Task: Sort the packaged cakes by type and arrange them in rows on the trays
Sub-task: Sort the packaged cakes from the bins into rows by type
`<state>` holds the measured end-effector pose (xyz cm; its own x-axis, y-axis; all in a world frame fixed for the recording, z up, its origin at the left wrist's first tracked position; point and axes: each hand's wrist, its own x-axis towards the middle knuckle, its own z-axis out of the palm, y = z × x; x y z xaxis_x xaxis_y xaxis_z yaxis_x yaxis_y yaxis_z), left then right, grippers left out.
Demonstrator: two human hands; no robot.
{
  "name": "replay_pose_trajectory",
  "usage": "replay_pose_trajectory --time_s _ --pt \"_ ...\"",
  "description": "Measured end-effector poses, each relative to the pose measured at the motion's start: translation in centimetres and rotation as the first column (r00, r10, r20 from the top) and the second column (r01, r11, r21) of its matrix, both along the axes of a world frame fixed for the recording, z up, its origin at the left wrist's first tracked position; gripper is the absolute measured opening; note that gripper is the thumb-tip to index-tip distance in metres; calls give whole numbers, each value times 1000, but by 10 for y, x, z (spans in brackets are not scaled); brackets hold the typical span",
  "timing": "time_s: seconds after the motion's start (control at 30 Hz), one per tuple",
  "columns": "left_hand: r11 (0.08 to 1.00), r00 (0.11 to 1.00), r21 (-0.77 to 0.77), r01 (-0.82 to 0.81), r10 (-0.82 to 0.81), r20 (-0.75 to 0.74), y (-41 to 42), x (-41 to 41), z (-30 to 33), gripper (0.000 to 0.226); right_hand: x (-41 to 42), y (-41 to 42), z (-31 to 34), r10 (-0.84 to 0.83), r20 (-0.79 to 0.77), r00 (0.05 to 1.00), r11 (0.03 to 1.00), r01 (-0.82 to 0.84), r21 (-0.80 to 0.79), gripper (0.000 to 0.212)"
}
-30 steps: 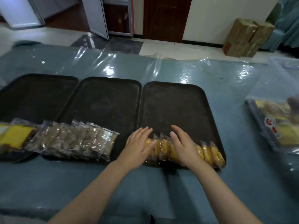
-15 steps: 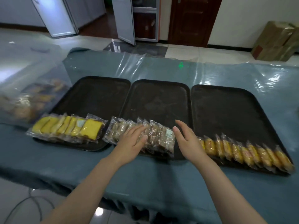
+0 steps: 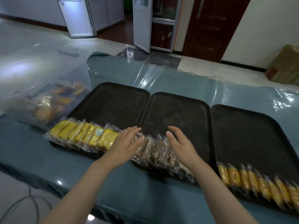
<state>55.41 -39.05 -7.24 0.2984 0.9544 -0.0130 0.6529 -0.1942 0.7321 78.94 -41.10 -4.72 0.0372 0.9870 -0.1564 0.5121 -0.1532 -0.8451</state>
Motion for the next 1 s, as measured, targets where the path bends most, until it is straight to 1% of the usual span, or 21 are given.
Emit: replay_pose_trajectory --time_s 0.1,0.2,0.23,0.33,0.37,0.53,0.63,0.7,0.77,1.0 --pt "999 999 25 -33 32 32 13 -20 4 68 -21 17 8 46 17 999 999 -46 3 46" --pt "996 998 62 -60 58 38 26 -44 6 77 -46 33 15 34 6 999 999 -34 14 44" --pt "995 997 72 -66 64 37 32 -54 6 75 -55 39 17 31 2 1000 999 -31 19 44" --pt "993 996 89 -82 79 39 53 -90 9 55 -89 57 21 14 -7 1000 999 -14 43 44" --pt "992 996 91 -83 80 36 60 -104 11 52 -102 62 21 -3 -16 1000 999 4 49 43" --pt "997 1000 81 -11 11 -4 86 -178 21 50 -177 81 18 -103 -73 992 994 106 38 42" --pt "993 999 114 18 -23 36 98 -225 31 45 -225 90 16 -135 -83 987 990 139 37 41" --pt "989 997 146 21 -31 67 106 -252 39 41 -252 95 16 -137 -87 987 989 141 43 40" --pt "985 997 169 24 -36 66 115 -272 47 39 -274 101 15 -133 -94 987 990 137 40 40" --pt "980 998 199 32 -42 50 146 -310 63 43 -317 127 26 -108 -127 986 991 116 58 42"
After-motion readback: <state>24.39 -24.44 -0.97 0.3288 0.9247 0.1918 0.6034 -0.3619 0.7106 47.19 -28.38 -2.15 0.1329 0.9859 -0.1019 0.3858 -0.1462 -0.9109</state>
